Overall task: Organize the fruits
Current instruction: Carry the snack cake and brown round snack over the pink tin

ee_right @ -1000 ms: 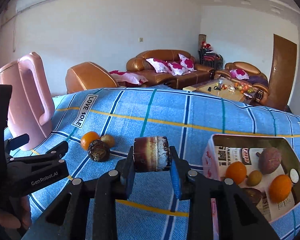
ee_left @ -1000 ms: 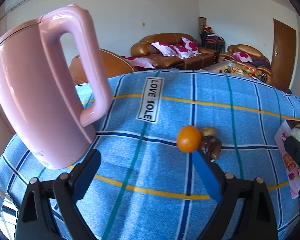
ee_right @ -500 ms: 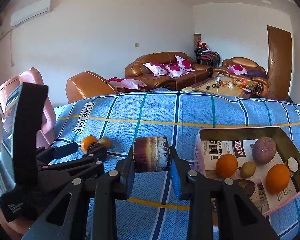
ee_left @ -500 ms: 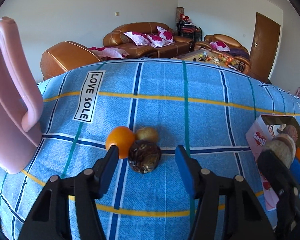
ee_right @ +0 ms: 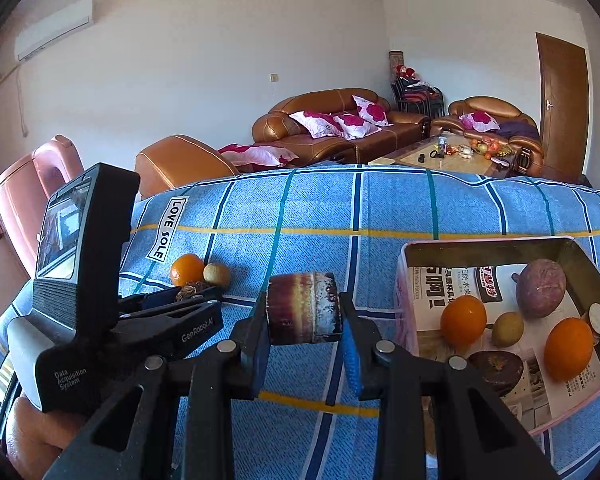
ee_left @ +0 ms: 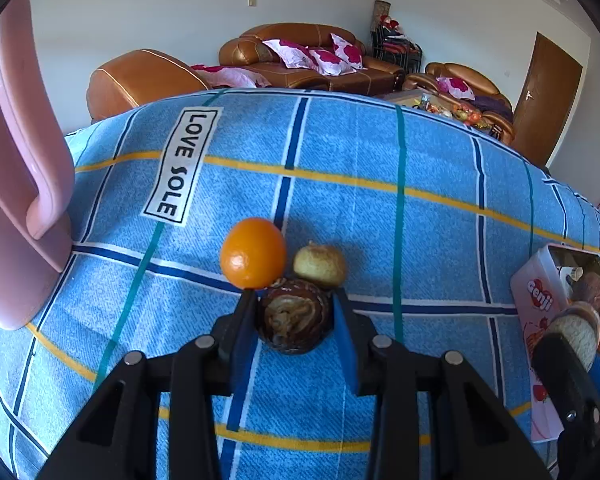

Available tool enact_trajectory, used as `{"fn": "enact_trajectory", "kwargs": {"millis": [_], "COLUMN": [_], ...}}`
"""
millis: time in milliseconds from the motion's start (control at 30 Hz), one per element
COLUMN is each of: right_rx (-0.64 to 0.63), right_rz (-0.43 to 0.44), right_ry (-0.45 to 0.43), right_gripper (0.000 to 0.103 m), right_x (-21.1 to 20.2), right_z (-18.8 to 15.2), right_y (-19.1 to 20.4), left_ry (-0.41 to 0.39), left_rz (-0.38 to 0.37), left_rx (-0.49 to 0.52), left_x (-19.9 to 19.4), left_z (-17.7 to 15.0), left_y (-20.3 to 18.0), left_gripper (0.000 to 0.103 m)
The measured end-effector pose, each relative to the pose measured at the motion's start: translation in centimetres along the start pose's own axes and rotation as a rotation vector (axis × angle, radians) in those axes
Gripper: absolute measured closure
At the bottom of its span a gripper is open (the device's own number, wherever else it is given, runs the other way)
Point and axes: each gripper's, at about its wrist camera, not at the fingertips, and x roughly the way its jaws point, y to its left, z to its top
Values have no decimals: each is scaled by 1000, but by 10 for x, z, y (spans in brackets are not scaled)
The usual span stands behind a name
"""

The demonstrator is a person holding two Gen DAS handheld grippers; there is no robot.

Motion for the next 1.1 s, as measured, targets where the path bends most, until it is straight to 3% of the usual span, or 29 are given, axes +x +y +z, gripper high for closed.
{"fn": "enact_trajectory", "kwargs": {"millis": [133, 433, 867, 1100], "right_rx": [-6, -76, -182, -179], "right_rz": [0, 8, -4, -3], "right_ry": [-15, -97, -163, -164], "right_gripper": [70, 70, 70, 70], "right_x": [-2, -14, -31, -42], "right_z": [0, -3, -12, -18], "right_y": [0, 14, 35, 30], "left_ry": [-61, -216, -244, -273], "left_rz": [-4, 76, 63, 78], "left_rx": [-34, -25, -59, -47], "left_x": [-15, -57, -74, -85], "left_z": [-4, -28, -42, -51], "left_y": [11, 17, 21, 14], "left_gripper": [64, 64, 64, 64]}}
